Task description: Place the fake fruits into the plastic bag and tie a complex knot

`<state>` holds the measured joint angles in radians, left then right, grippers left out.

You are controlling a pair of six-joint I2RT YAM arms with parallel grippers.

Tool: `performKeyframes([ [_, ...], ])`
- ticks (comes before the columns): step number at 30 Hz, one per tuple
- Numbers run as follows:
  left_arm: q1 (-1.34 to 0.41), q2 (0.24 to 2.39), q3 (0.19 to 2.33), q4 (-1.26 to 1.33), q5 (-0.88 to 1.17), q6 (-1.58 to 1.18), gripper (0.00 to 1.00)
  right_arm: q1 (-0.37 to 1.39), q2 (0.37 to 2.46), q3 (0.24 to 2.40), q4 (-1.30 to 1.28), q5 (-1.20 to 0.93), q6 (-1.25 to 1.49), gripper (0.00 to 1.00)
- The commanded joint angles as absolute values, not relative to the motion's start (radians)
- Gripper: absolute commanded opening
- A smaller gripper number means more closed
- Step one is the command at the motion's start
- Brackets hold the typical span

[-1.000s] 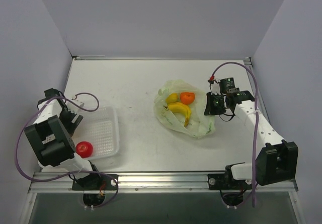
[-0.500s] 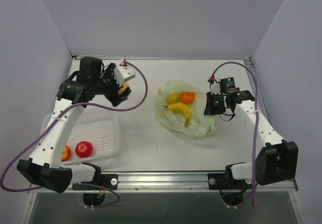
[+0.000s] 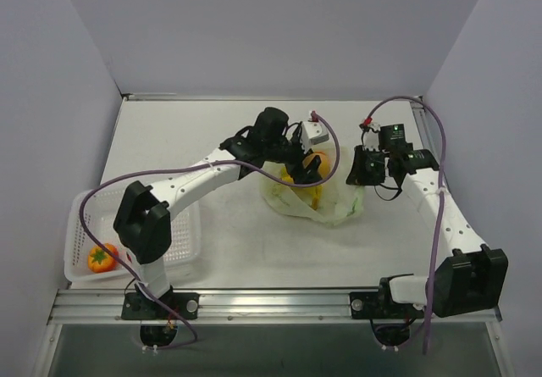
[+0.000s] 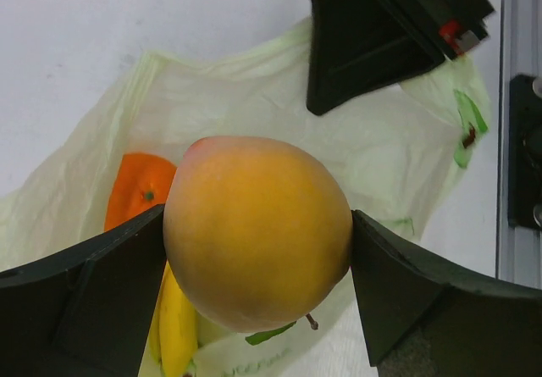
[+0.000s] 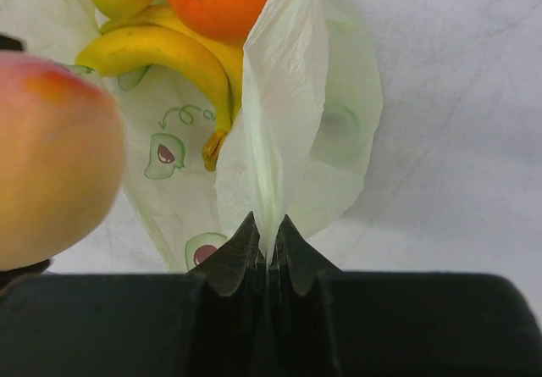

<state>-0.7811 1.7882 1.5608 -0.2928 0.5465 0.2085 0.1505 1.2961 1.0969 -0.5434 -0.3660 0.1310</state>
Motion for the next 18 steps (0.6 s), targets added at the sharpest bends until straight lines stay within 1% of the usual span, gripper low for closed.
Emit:
performKeyframes([
  [1, -0.791, 1.842, 1.566, 0.124, 0.595, 0.032, 0.64, 0.144, 1.238, 1.146, -0.568, -0.315, 0.166, 0.0],
  [4, -0.805, 1.919, 1.621, 0.15, 0.571, 0.006, 0.77, 0.14, 1.233, 1.138, -0.571, -0.31, 0.17, 0.0],
  [5, -0.807, 1.93, 1.635, 0.135, 0.572, 0.008, 0.84, 0.138, 1.236, 1.135, -0.571, -0.308, 0.17, 0.0],
  [8, -0.804, 1.918, 1.634, 0.071, 0.574, 0.038, 0.97, 0.135, 1.238, 1.128, -0.571, -0.301, 0.161, 0.0],
  [11, -0.789, 1.827, 1.591, 0.002, 0.566, 0.1, 0.97, 0.135, 1.247, 1.124, -0.569, -0.292, 0.152, 0.0],
  [13, -0.769, 1.734, 1.566, -0.098, 0.568, 0.117, 0.97, 0.137, 1.262, 1.124, -0.571, -0.267, 0.15, 0.0],
  [17, -0.683, 1.556, 1.497, -0.253, 0.578, 0.126, 0.97, 0.137, 1.293, 1.124, -0.572, -0.252, 0.143, 0.0],
  [18, -0.622, 1.519, 1.48, -0.34, 0.593, 0.127, 0.97, 0.137, 1.299, 1.124, -0.572, -0.249, 0.14, 0.0],
])
